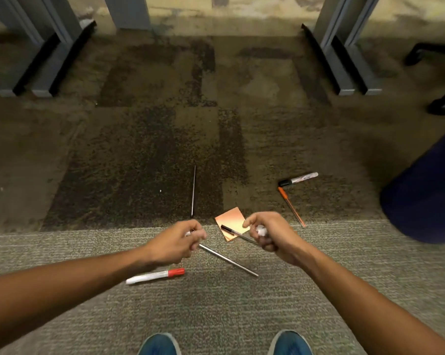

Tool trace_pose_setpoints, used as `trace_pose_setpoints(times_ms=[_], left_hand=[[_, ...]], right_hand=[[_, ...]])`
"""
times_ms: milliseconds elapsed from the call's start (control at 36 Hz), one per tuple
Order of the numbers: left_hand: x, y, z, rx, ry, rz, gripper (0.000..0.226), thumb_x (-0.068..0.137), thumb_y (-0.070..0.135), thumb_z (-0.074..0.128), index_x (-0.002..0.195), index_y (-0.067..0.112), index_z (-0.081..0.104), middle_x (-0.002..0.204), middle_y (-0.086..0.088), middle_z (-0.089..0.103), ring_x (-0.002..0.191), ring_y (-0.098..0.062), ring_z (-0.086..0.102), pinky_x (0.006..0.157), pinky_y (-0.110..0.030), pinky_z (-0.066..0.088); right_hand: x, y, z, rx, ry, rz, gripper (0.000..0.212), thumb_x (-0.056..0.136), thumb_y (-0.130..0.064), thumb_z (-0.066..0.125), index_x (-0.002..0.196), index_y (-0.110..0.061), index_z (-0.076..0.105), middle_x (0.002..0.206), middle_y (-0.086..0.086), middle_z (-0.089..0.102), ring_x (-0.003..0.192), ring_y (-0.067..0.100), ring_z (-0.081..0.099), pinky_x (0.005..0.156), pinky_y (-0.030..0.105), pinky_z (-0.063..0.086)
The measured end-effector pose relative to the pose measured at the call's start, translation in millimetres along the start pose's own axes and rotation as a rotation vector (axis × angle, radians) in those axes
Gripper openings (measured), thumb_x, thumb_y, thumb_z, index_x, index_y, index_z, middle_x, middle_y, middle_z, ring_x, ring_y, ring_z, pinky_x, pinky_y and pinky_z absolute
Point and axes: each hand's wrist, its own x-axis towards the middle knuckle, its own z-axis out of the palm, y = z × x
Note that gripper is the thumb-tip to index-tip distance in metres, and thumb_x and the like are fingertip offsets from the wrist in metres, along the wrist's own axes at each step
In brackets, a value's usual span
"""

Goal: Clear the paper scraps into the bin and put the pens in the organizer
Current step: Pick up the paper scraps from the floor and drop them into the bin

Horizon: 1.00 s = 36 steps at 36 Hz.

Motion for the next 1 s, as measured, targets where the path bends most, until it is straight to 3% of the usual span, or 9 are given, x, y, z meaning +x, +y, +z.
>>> trace_pose_setpoints(times_ms=[194, 333, 472, 639, 833, 972, 1000], left_hand=[[21, 88, -12, -0.38, -0.031, -0.12, 0.032, 0.103, 0.034, 0.041, 0.079, 0.014, 0.05, 0.064, 0.002, 0.041, 0.048, -0.005, 0.033, 0.034, -0.013, 0.02], [42, 160, 12, -0.517, -0.059, -0.088, 0.046, 0.097, 0.053, 0.04, 0.072, 0.016, 0.046, 0.06, 0.0, 0.042, 0.046, -0.009, 0.038, 0.032, -0.015, 0.023], [56, 232, 48, -0.646, -0.1, 0.016, 0.056, 0.097, 0.061, 0.028, 0.083, 0.011, 0.048, 0.066, -0.004, 0.042, 0.052, -0.012, 0.04, 0.036, -0.017, 0.027], [81, 298, 92, -0.742, -0.101, 0.081, 0.054, 0.101, 0.053, 0.028, 0.091, 0.006, 0.052, 0.07, -0.006, 0.046, 0.055, -0.012, 0.043, 0.039, -0.017, 0.032], [116, 378, 142, -0.935, -0.136, 0.12, 0.044, 0.102, 0.045, 0.032, 0.091, 0.007, 0.052, 0.073, -0.006, 0.046, 0.058, -0.013, 0.045, 0.043, -0.019, 0.036], [128, 425, 203, -1.071, -0.22, 0.115, 0.043, 0.103, 0.043, 0.03, 0.086, 0.009, 0.051, 0.08, -0.007, 0.045, 0.062, -0.015, 0.046, 0.044, -0.02, 0.038], [130, 432, 215, -1.085, -0.23, 0.103, 0.043, 0.103, 0.043, 0.03, 0.088, 0.009, 0.051, 0.082, -0.007, 0.046, 0.064, -0.016, 0.047, 0.045, -0.021, 0.039]], right_hand=[[-19, -55, -50, 0.476, 0.096, -0.103, 0.019, 0.091, -0.011, 0.052, 0.104, -0.005, 0.065, 0.061, -0.003, 0.047, 0.044, 0.005, 0.028, 0.032, 0.017, 0.018], [-41, -97, -84, 0.708, 0.175, -0.238, 0.025, 0.088, -0.007, 0.042, 0.105, -0.004, 0.061, 0.064, 0.0, 0.046, 0.048, 0.006, 0.028, 0.036, 0.017, 0.017], [-68, -136, -127, 0.963, 0.319, -0.39, 0.031, 0.078, -0.006, 0.044, 0.103, -0.011, 0.061, 0.065, 0.0, 0.048, 0.05, 0.009, 0.035, 0.043, 0.019, 0.022], [-93, -181, -175, 0.99, 0.47, -0.484, 0.013, 0.092, -0.011, 0.043, 0.095, -0.014, 0.055, 0.075, 0.004, 0.046, 0.055, 0.014, 0.038, 0.05, 0.022, 0.028], [-124, -206, -236, 1.0, 0.59, -0.584, 0.016, 0.095, -0.011, 0.037, 0.085, -0.013, 0.05, 0.07, 0.004, 0.045, 0.053, 0.014, 0.036, 0.051, 0.022, 0.027], [-150, -198, -276, 1.196, 0.682, -0.777, 0.01, 0.072, -0.005, 0.039, 0.074, -0.013, 0.044, 0.066, 0.002, 0.038, 0.05, 0.015, 0.033, 0.052, 0.023, 0.028], [-151, -195, -281, 1.234, 0.704, -0.794, 0.012, 0.075, -0.004, 0.036, 0.073, -0.014, 0.042, 0.066, 0.002, 0.037, 0.051, 0.015, 0.032, 0.053, 0.023, 0.031]])
